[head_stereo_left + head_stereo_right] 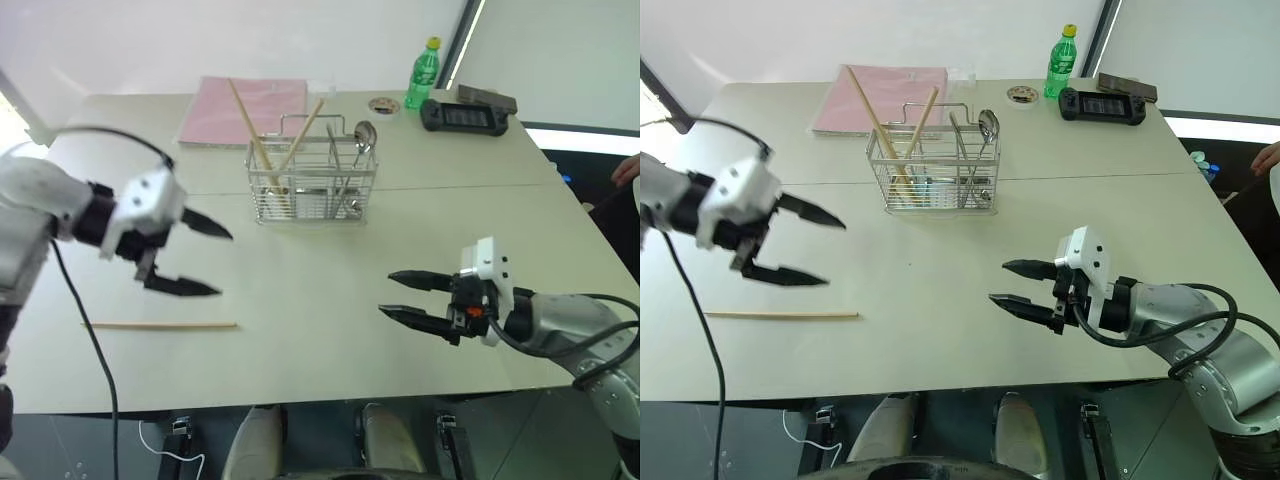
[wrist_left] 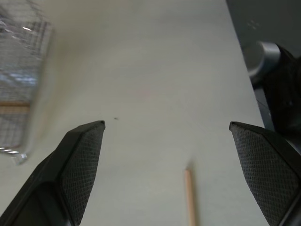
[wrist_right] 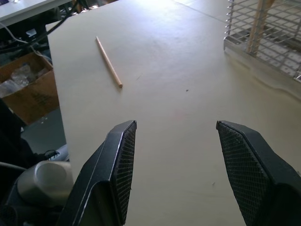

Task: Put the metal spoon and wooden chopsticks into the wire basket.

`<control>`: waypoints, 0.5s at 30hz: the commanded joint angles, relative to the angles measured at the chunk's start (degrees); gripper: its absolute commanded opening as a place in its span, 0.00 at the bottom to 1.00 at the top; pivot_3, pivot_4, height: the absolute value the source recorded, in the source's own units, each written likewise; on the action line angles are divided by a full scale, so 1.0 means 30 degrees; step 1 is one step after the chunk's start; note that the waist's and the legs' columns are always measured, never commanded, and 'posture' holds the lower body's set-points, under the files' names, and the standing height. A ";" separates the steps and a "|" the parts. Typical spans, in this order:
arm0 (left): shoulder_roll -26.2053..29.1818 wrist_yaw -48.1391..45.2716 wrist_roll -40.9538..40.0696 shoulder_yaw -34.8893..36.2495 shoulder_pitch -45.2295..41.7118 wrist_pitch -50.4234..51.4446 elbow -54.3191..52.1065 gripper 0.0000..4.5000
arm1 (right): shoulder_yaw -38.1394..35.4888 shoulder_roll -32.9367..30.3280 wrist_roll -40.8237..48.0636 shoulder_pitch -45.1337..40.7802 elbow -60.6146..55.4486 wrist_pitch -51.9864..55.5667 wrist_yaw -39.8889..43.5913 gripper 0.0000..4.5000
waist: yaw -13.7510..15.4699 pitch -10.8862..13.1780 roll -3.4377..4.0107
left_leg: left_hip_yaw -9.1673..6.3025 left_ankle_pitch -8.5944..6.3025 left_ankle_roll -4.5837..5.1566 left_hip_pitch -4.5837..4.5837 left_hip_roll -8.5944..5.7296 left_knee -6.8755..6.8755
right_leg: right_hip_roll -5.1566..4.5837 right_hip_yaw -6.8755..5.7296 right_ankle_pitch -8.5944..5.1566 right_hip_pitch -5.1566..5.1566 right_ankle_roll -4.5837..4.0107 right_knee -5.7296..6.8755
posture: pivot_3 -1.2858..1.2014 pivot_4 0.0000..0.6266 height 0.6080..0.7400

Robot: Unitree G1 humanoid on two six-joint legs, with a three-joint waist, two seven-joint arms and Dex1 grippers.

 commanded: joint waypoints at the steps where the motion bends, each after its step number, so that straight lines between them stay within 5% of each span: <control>1: -0.0102 -0.0322 0.1076 -0.0907 0.0339 -0.2327 -0.1046 0.99 | -0.0809 -0.0428 0.0831 0.0303 -0.1125 -0.0065 0.0553 0.62 | -0.0007 0.0000 0.0000 | 0.0000 0.0000 0.0000 0.0000 0.0000 0.0002 | 0.0000 0.0000 0.0000 0.0001 0.0000 0.0000 | 0.52 0.24 0.94; 15: -0.0599 0.0076 0.5921 -0.3567 0.1884 -0.8797 0.2690 0.99 | -0.1558 -0.0604 0.1508 0.0860 -0.1930 0.0224 -0.0278 0.62 | 0.0076 0.0000 0.0000 | 0.0009 -0.0001 0.0003 0.0005 0.0007 0.0004 | -0.0002 -0.0003 -0.0001 0.0004 0.0000 -0.0004 | 0.52 0.24 0.94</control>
